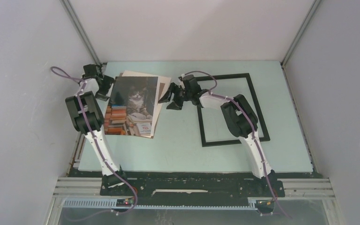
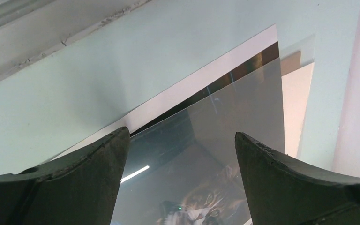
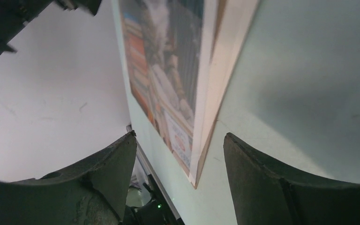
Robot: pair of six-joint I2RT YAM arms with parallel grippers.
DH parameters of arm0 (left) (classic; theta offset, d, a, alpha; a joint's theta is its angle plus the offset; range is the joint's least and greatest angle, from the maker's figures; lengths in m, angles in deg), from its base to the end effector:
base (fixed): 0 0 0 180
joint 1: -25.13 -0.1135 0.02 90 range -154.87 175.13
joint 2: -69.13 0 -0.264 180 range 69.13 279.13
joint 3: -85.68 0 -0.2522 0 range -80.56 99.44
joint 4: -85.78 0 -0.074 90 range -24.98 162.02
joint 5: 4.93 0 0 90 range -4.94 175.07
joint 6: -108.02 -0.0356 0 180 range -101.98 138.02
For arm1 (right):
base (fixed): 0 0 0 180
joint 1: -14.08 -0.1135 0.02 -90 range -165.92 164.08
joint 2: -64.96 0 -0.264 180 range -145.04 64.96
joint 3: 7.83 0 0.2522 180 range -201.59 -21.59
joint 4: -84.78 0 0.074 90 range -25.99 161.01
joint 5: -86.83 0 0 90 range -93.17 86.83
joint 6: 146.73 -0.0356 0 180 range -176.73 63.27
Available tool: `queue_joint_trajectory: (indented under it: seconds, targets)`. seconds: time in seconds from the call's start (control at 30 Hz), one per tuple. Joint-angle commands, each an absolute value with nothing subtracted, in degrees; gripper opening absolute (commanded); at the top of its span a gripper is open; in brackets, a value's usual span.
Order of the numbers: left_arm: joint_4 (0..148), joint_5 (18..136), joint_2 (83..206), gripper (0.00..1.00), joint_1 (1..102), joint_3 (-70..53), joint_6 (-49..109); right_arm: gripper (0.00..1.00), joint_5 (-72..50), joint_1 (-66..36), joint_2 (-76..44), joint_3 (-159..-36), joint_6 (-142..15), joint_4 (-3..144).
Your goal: Put the photo into the frame
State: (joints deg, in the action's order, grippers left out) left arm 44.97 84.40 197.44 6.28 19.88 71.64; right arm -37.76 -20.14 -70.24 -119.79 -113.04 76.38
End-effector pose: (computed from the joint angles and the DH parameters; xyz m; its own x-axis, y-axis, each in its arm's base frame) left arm 0.4650 0.1583 0.1695 -0.2044 -0.9204 -0.3332 -0.8114 0.3497 -0.4684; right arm 0.4244 0.3131 0.1458 -0.9583 0.1766 -0.2245 -0.1176 0.4723 0.8736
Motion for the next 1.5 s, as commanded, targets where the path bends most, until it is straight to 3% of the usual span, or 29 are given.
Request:
queue_joint_trajectory:
  seconds: [0.0,0.23,0.5,0.9,1.03,1.07,1.47]
  targets:
    - [36.45,80.82,196.21,0.95,7.91,15.88,67.90,0.76,-33.58,-19.87,-72.76,-123.34,-114.73,68.47]
    - [30.21,86.89,186.98,1.00,11.12,16.35,57.93,0.73,-37.04,-21.25,-72.61,-122.50,-115.17,70.03]
    - [32.53,83.73,173.55,1.00,11.81,-6.37,60.33,0.71,-39.15,-21.66,-66.30,-110.73,-116.29,75.37]
    - [33.12,82.26,175.54,1.00,11.85,-13.22,58.27,0.72,-32.57,-25.12,-65.51,-111.01,-117.41,69.98]
    - [35.07,81.01,175.72,0.99,11.80,-15.31,57.86,0.72,-34.31,-25.12,-67.22,-112.14,-118.57,70.22]
    - [35.10,80.57,176.04,0.95,11.76,-15.64,57.71,0.72,-34.88,-25.06,-67.56,-112.21,-119.35,70.45]
    - [36.08,79.73,175.73,0.97,11.77,-16.20,57.92,0.71,-38.73,-25.42,-72.12,-116.02,-124.32,75.72]
